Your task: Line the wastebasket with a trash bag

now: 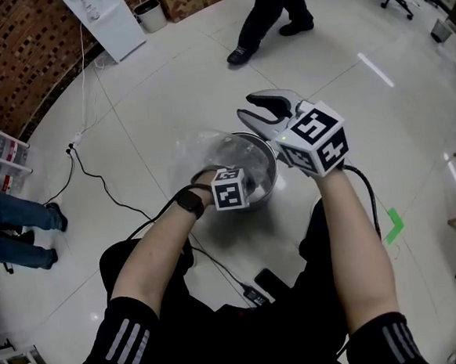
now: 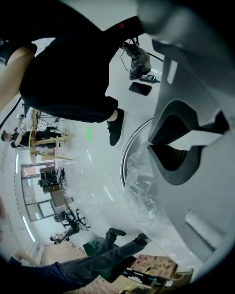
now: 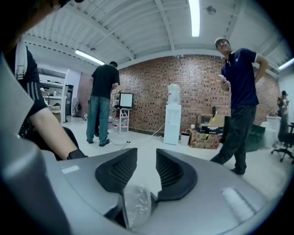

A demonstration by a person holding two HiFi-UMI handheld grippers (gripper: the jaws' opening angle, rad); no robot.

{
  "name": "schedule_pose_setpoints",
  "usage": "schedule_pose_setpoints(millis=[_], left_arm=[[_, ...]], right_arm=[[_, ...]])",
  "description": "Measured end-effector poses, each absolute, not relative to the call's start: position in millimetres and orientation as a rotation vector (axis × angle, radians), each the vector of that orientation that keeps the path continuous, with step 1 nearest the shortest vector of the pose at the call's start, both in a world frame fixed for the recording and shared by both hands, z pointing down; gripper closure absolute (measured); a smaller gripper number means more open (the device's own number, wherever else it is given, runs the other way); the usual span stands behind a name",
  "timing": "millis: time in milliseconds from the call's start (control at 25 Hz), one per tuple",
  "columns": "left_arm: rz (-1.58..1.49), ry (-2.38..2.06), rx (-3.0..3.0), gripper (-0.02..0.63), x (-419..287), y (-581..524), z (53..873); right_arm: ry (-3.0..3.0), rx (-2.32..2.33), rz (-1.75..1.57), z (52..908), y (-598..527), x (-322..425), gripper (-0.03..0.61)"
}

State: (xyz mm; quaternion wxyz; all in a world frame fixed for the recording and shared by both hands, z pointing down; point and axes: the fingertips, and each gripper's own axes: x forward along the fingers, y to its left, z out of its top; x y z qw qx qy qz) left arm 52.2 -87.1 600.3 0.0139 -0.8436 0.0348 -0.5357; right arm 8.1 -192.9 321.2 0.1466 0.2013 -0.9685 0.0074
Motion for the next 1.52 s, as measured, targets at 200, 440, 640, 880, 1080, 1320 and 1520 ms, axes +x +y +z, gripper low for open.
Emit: schedule_pose_setpoints(millis=[200, 440, 640, 880, 1080, 1320, 1520], left_arm=[[-1.607, 0.123, -2.616, 0.568, 57.6, -79.5, 591.6], [-1.515, 0.151, -2.630, 0.566, 61.3, -69.7, 576.4], [-1.494, 0.178, -2.631, 0.566, 54.9, -71.3, 567.7], [-1.483, 0.194, -2.634, 0.507, 51.3, -71.7, 561.4], [-1.427, 0.224, -2.672, 0.478, 41.4, -67.6, 529.6], [-1.362, 0.617, -2.683, 0.477, -17.1, -97.0, 460.6], [-1.506, 1.210, -2.526, 0.406, -121.6, -151.1, 455.6]], right_arm=[[-2.547, 0.447, 0.067, 407.5, -193.0, -6.2, 0.406], [-2.353, 0.353, 0.145, 477.5, -178.1, -21.6, 0.376], [-2.265, 0.334, 0.130, 512.4, -176.1, -33.5, 0.378], [-2.176, 0.294, 0.147, 540.9, -169.2, -33.7, 0.548], [-2.188, 0.296, 0.105, 526.8, -173.0, -31.7, 0.571], [-2.176, 0.352, 0.141, 518.4, -180.4, -15.6, 0.571], [-2.174, 0.379, 0.121, 509.3, -183.2, -10.9, 0.571]])
